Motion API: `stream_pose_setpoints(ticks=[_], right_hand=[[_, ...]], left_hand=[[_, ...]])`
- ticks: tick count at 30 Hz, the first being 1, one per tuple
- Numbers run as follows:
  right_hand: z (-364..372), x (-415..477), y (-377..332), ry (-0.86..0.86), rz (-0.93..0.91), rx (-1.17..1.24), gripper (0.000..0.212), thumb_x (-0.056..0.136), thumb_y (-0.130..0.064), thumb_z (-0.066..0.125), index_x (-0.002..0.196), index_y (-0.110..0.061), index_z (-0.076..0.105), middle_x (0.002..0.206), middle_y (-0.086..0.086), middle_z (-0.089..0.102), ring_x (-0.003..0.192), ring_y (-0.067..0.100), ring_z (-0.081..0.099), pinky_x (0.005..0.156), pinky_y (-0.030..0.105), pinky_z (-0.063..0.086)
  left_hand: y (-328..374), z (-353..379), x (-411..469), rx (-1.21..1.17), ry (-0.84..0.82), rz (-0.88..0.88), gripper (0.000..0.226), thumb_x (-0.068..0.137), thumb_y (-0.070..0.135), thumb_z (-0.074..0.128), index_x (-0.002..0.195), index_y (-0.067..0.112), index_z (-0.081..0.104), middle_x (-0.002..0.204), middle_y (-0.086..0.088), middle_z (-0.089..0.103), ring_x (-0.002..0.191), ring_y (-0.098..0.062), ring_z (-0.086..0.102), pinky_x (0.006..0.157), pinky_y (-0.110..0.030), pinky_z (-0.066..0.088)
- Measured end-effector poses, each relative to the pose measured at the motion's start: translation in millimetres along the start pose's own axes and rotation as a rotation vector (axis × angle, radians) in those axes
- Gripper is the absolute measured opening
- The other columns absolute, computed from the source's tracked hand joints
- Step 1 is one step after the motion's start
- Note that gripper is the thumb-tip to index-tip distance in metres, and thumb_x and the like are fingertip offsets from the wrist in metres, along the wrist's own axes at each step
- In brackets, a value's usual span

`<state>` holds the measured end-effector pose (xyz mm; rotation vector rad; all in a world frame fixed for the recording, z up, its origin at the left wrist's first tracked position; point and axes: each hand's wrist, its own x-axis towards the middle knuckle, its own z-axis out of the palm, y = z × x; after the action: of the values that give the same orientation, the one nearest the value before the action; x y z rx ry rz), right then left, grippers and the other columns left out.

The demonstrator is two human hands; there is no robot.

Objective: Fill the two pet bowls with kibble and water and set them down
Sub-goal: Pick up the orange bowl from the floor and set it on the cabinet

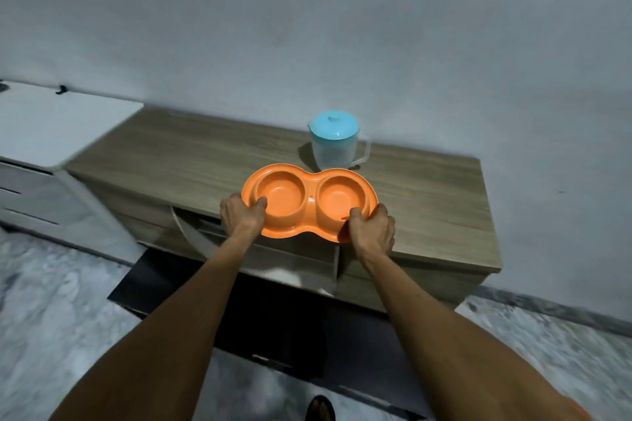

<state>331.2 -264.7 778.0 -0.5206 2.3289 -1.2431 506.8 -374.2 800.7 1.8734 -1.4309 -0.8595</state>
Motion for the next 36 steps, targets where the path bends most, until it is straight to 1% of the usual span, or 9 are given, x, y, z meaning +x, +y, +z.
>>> stream_pose_setpoints(ticks=[3,7,10,13,16,21,25,31,36], right_hand=[[40,7,-19,-0.032,0.031,-0.028,0.062,0.089,-0.046,0.058,0.140,-0.015,0.043,0.133,0.014,0.049,0.119,0.039,0.054,0.100,0.051,0.045],[84,18,-41,-0.057,0.050,-0.064,0.061,0.088,-0.046,0.059,0.138,-0.015,0.043,0.132,0.015,0.049,0.118,0.038,0.054,0.098,0.050,0.044],[109,24,-52,-0.064,0.064,-0.075,0.059,0.088,-0.045,0.059,0.137,-0.015,0.044,0.131,0.014,0.050,0.119,0.038,0.053,0.098,0.049,0.043],[132,31,-63,-0.038,0.091,-0.092,0.058,0.089,-0.045,0.059,0.137,-0.016,0.044,0.131,0.013,0.050,0.119,0.038,0.054,0.097,0.049,0.044],[154,38,-70,-0.005,0.129,-0.102,0.057,0.089,-0.046,0.059,0.136,-0.016,0.045,0.132,0.013,0.050,0.119,0.038,0.054,0.098,0.049,0.044],[185,48,-82,0.067,0.201,-0.149,0.058,0.088,-0.045,0.059,0.135,-0.013,0.049,0.132,0.017,0.051,0.118,0.040,0.054,0.099,0.046,0.043],[205,51,-86,0.113,0.235,-0.156,0.056,0.089,-0.043,0.061,0.132,-0.010,0.051,0.132,0.018,0.049,0.117,0.042,0.054,0.097,0.045,0.043],[211,52,-88,0.196,0.266,-0.188,0.057,0.089,-0.043,0.062,0.133,-0.008,0.051,0.134,0.018,0.048,0.121,0.042,0.052,0.100,0.045,0.041],[211,49,-86,0.216,0.263,-0.220,0.056,0.091,-0.042,0.060,0.133,-0.006,0.053,0.134,0.018,0.050,0.121,0.040,0.052,0.098,0.043,0.041]], left_hand=[[-12,-8,42,0.010,-0.012,-0.016,0.053,0.084,0.035,0.070,0.123,-0.001,0.060,0.128,-0.021,0.057,0.119,-0.039,0.054,0.097,-0.045,0.044],[-26,-12,96,0.021,-0.029,0.004,0.049,0.081,0.035,0.071,0.110,-0.004,0.065,0.114,-0.027,0.063,0.110,-0.043,0.058,0.092,-0.046,0.048],[-32,-12,126,0.058,-0.044,-0.006,0.049,0.083,0.036,0.070,0.111,-0.004,0.066,0.114,-0.025,0.063,0.106,-0.042,0.060,0.088,-0.043,0.048],[-34,-9,156,0.082,-0.077,0.008,0.045,0.085,0.036,0.069,0.106,-0.003,0.068,0.109,-0.023,0.066,0.100,-0.040,0.062,0.082,-0.040,0.048],[-36,-3,186,0.094,-0.137,0.032,0.043,0.083,0.039,0.070,0.100,0.000,0.070,0.101,-0.020,0.070,0.094,-0.038,0.065,0.082,-0.042,0.052],[-38,4,232,0.176,-0.235,0.053,0.044,0.080,0.048,0.068,0.094,0.007,0.071,0.097,-0.017,0.072,0.094,-0.038,0.065,0.081,-0.041,0.053],[-43,8,257,0.234,-0.283,0.050,0.048,0.076,0.054,0.066,0.096,0.011,0.073,0.100,-0.015,0.072,0.096,-0.038,0.065,0.084,-0.043,0.054],[-39,17,266,0.296,-0.321,0.087,0.052,0.079,0.055,0.066,0.096,0.006,0.073,0.102,-0.017,0.071,0.098,-0.038,0.064,0.085,-0.043,0.054],[-41,19,267,0.319,-0.351,0.114,0.061,0.078,0.063,0.062,0.093,0.005,0.072,0.098,-0.017,0.070,0.092,-0.036,0.064,0.082,-0.045,0.055]])
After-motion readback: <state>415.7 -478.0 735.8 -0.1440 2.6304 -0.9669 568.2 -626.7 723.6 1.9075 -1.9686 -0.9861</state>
